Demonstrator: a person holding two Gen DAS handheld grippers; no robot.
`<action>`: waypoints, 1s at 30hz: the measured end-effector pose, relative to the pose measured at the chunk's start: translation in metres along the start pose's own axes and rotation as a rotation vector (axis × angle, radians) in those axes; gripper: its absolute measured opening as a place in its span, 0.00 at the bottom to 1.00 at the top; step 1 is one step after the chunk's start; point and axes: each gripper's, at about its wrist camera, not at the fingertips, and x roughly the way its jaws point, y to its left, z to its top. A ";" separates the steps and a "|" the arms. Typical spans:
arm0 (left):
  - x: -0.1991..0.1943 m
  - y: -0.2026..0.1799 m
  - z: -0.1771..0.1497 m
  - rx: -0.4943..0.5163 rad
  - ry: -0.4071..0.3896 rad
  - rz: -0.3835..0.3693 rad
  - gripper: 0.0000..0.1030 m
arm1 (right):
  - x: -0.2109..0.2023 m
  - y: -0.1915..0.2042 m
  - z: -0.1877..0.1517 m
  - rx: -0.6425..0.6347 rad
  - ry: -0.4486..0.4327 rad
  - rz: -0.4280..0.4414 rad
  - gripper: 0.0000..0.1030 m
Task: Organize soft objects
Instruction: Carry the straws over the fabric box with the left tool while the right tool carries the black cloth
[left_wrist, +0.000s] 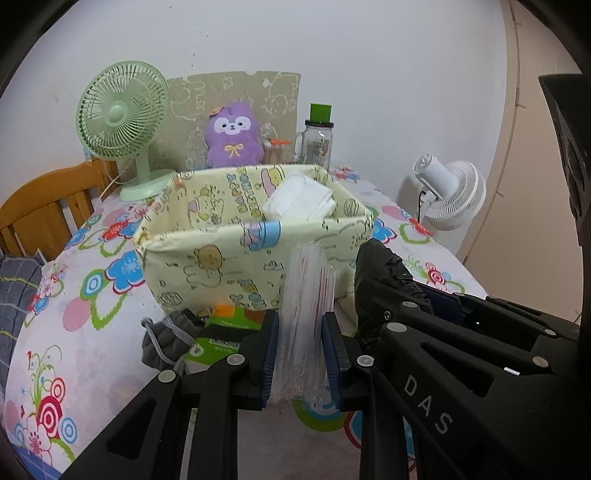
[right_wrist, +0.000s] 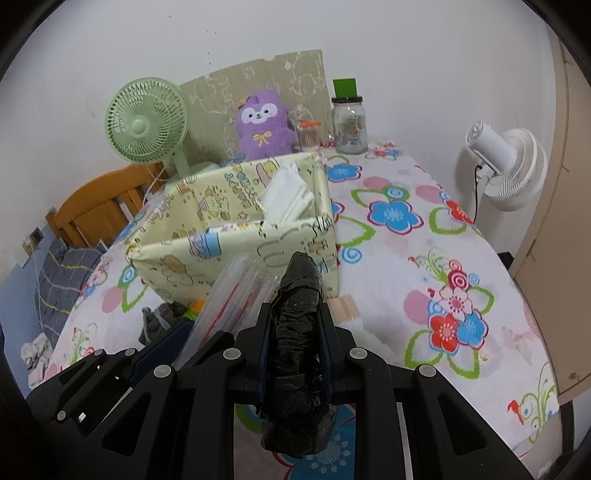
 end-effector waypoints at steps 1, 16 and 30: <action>-0.001 0.001 0.002 -0.001 -0.003 0.002 0.22 | -0.002 0.001 0.002 -0.003 -0.005 0.000 0.24; -0.024 0.005 0.025 -0.005 -0.055 0.017 0.22 | -0.025 0.013 0.025 -0.027 -0.064 0.012 0.24; -0.044 0.007 0.047 0.002 -0.100 0.024 0.22 | -0.046 0.021 0.047 -0.038 -0.118 0.018 0.24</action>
